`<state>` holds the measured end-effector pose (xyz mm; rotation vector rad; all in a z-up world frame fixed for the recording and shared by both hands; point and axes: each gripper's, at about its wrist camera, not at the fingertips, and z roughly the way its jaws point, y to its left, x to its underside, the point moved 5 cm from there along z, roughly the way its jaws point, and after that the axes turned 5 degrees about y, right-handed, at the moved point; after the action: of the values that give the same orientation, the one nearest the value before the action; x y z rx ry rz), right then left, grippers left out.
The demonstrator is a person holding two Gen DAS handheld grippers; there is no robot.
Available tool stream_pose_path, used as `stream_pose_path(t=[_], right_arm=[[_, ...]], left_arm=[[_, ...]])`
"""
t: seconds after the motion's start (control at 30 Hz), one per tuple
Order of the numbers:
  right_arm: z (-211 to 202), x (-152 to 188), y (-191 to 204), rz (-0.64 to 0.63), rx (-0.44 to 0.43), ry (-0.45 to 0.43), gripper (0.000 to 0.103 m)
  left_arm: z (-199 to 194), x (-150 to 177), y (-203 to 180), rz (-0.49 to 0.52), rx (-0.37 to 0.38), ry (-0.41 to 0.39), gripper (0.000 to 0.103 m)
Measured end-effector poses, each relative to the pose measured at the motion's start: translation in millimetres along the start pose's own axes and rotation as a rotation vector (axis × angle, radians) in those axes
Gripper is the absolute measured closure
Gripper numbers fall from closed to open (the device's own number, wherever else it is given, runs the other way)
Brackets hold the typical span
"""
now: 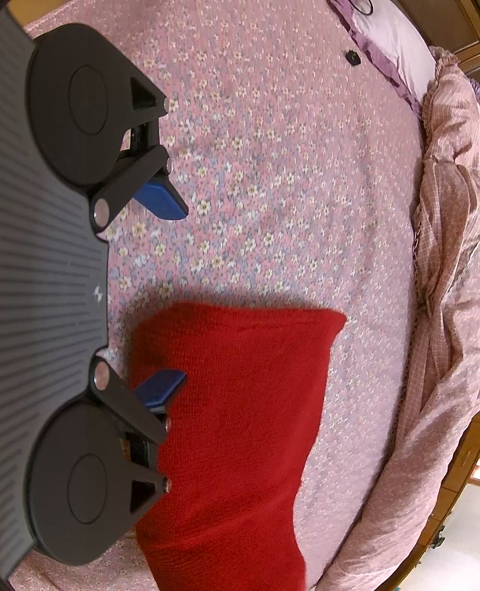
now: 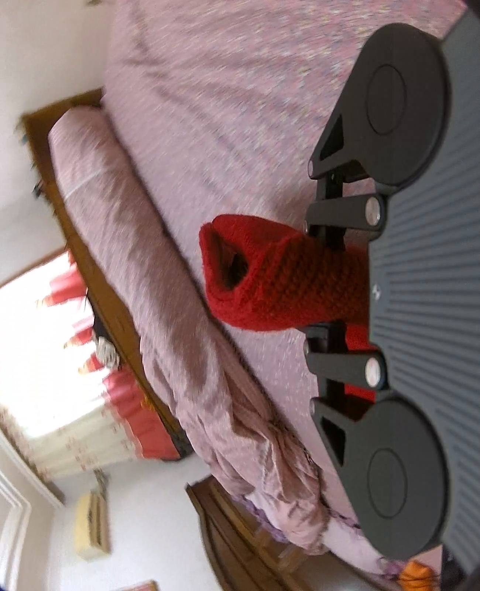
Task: Fold small clothes
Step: 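Grasp one end of the folded red cardigan with the right gripper, then lift the held end over the cardigan and open the right gripper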
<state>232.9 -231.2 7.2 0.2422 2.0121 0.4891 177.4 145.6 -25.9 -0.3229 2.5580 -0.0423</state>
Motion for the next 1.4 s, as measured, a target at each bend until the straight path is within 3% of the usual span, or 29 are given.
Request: stream_pose_path(t=[0.5, 0.93, 1.1, 1.27, 1.4], right_arm=[[9.6, 4.7, 119.6, -0.308, -0.117, 0.003, 0.071], [59.4, 76.8, 171.5, -0.416, -0.190, 0.217, 0.071], [52.1, 70.2, 178.2, -0.390, -0.193, 0.166, 0.071], [33.0, 55.2, 199.3, -0.384, -0.251, 0.073, 0.071], [42.7, 83.7, 221.4, -0.474, -0.267, 0.125, 0.071]], left_arm=[[-11.4, 5.0, 37.4, -0.056, -0.020, -0.016, 0.012], [-11.8, 17.8, 72.0, -0.122, -0.030, -0.012, 0.012], [-12.9, 21.3, 84.4, -0.140, -0.038, -0.017, 0.012], [-13.5, 24.2, 96.2, -0.164, -0.046, -0.017, 0.012], [-13.9, 27.0, 100.0, -0.169, -0.051, -0.014, 0.012]])
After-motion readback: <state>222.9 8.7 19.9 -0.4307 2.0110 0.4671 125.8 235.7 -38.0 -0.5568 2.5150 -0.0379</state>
